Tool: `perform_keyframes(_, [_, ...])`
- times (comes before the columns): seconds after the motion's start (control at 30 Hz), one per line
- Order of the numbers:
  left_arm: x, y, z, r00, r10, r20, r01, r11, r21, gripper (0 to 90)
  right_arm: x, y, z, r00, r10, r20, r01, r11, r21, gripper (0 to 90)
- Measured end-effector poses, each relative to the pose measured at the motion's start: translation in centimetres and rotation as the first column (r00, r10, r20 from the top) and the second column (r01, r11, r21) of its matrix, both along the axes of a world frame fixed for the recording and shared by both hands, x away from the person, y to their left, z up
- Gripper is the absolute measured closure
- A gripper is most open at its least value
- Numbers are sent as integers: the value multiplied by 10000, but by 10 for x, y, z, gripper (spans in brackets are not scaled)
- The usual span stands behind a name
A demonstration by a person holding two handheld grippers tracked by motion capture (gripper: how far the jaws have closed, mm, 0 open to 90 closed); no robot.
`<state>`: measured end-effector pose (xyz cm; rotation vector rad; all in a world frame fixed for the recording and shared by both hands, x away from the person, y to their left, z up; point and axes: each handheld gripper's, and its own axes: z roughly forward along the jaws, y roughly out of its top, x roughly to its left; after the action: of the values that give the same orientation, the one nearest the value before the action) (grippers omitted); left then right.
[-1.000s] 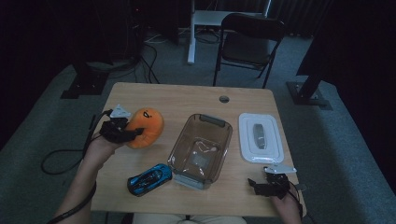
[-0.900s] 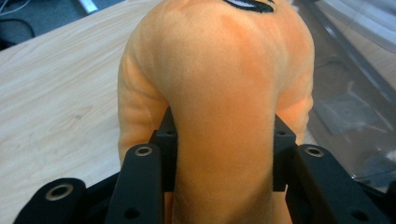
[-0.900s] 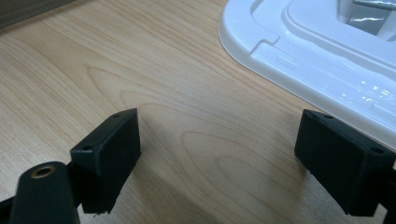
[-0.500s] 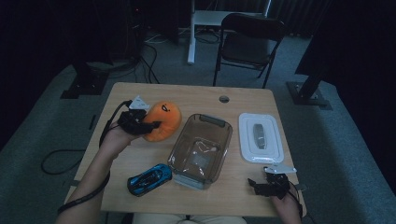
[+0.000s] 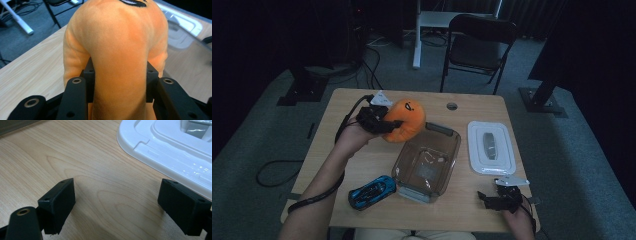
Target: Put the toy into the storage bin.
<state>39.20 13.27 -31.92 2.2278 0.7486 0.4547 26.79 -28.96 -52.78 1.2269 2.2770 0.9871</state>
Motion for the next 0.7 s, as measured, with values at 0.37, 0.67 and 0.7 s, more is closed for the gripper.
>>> perform_keyframes(0.37, [2, -46, -1, 9965, -820, -165, 823, 9964, 185, 616, 0, 0, 0, 10000, 4, 7, -4, 10000, 4, 140])
perform_keyframes(0.67, [3, -68, -19, 9883, -1403, -594, 1434, 9883, 524, 615, 0, 0, 0, 10000, -12, 11, 11, 10000, 11, 143])
perform_keyframes(0.7, [4, -70, -22, 9873, -1453, -649, 1493, 9869, 618, 615, 0, 0, 0, 10000, -13, 9, 13, 10000, 11, 143])
